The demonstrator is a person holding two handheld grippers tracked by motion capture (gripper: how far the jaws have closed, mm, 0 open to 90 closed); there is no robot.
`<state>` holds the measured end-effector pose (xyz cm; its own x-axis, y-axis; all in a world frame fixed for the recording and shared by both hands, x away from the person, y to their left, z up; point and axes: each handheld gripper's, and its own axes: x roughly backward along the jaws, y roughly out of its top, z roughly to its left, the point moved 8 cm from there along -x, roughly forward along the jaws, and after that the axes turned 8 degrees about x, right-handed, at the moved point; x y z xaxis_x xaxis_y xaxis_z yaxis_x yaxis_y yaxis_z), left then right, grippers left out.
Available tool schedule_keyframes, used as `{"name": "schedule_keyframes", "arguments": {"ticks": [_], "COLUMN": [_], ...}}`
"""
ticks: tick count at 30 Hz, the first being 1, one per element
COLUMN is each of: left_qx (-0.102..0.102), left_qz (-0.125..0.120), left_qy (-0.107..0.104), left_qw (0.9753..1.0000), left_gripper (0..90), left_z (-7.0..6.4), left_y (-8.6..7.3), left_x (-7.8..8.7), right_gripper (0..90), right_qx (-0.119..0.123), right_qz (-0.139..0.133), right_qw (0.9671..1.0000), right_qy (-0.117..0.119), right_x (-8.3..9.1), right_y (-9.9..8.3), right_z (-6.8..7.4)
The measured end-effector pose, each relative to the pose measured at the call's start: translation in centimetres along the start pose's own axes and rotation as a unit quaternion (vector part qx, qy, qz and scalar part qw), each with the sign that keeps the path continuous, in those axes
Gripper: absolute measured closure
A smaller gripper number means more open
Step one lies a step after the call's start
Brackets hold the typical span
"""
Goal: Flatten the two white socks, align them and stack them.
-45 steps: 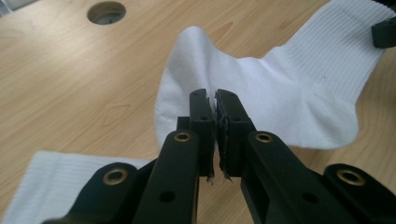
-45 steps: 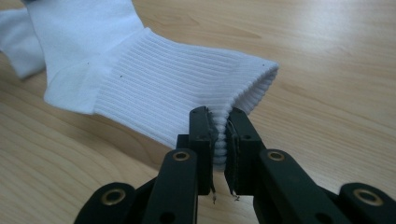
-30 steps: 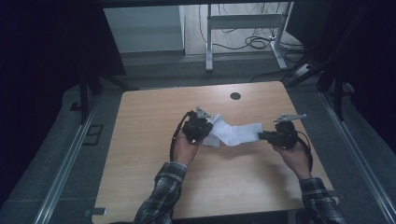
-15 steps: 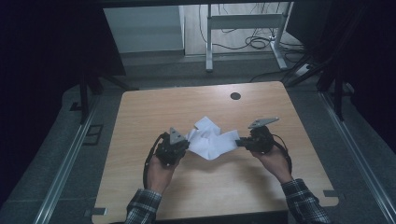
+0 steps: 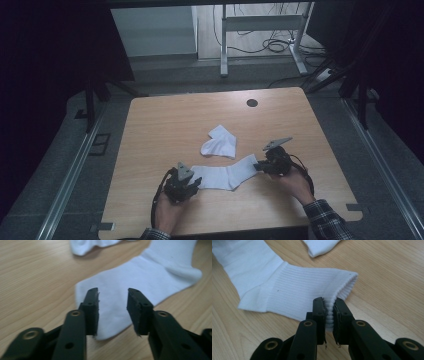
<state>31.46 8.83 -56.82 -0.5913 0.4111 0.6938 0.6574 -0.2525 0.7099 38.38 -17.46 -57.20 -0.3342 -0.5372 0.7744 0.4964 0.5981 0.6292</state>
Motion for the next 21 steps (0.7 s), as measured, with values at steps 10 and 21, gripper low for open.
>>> {"name": "schedule_keyframes", "arguments": {"ticks": [10,21], "left_qx": [0.032,0.051], "left_qz": [-0.001,-0.005], "left_qy": [0.01,0.007], "left_qw": [0.9994,0.9987], "left_gripper": [52.5,52.4], "left_z": [3.0,4.0], "left_y": [0.1,1.0], "left_x": [0.3,-1.1], "right_gripper": [64.6,81.2], "right_qx": [0.001,0.008], "right_qz": [-0.028,0.003], "right_qw": [0.9992,0.9997], "right_qy": [-0.026,-0.021], "right_x": [0.8,-0.6], "right_y": [0.7,-0.2], "right_z": [-0.9,-0.9]}}
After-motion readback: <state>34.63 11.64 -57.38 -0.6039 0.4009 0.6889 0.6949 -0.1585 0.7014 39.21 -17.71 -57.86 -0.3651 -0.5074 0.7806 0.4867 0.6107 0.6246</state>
